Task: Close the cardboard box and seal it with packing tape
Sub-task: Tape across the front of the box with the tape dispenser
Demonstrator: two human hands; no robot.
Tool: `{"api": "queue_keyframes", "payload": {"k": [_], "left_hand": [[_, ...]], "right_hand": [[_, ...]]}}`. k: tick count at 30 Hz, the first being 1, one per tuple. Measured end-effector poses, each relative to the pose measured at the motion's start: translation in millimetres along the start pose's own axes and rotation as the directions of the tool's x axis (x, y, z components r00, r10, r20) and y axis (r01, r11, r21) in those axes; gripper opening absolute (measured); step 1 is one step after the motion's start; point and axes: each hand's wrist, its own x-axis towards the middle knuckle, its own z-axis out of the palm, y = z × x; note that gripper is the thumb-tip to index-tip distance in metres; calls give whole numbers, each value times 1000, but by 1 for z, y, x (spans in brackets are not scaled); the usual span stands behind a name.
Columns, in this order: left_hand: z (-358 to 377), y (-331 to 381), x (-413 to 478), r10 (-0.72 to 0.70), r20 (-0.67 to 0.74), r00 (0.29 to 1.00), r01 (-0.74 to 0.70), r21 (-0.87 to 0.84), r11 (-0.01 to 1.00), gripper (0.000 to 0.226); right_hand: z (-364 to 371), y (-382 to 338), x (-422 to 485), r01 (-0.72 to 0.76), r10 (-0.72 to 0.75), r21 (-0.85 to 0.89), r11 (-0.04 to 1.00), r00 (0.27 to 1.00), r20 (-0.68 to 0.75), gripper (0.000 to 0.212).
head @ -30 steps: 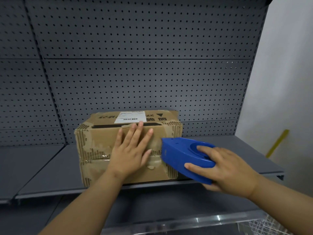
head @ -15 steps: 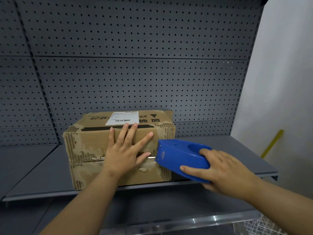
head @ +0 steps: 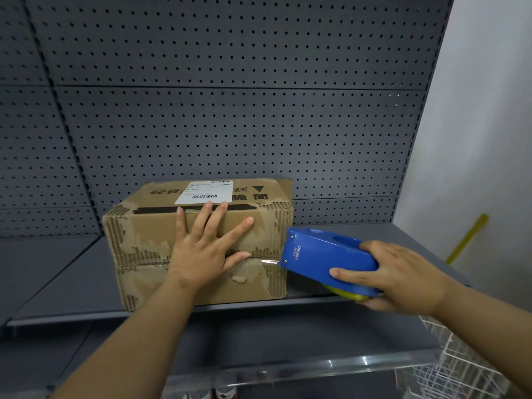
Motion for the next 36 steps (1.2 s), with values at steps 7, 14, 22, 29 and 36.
{"api": "queue_keyframes", "payload": {"k": [7,14,22,29,36], "left_hand": [[0,-2,1,10,7,1000,-10,21,1000,70],[0,-2,5,4,48,999,-5,15,1000,71],[-2,-1,1,4,31,999,-5,23,1000,73],[-1,0,2,3,34,999,-4,23,1000,72],[0,0,1,7,17,1000,-8,31,999,73]], "right_hand": [[0,18,-12,-12,12,-30,999,1000,-10,92],[2,26,-18,38,-41,-82,996,999,-35,102],[6,25,-11,-6,1,-43,999,993,-122,63],[5,16,-10,-14,10,-38,999,995,-97,60],[2,41,-15,48,-49,-22,999,998,-48,89]]}}
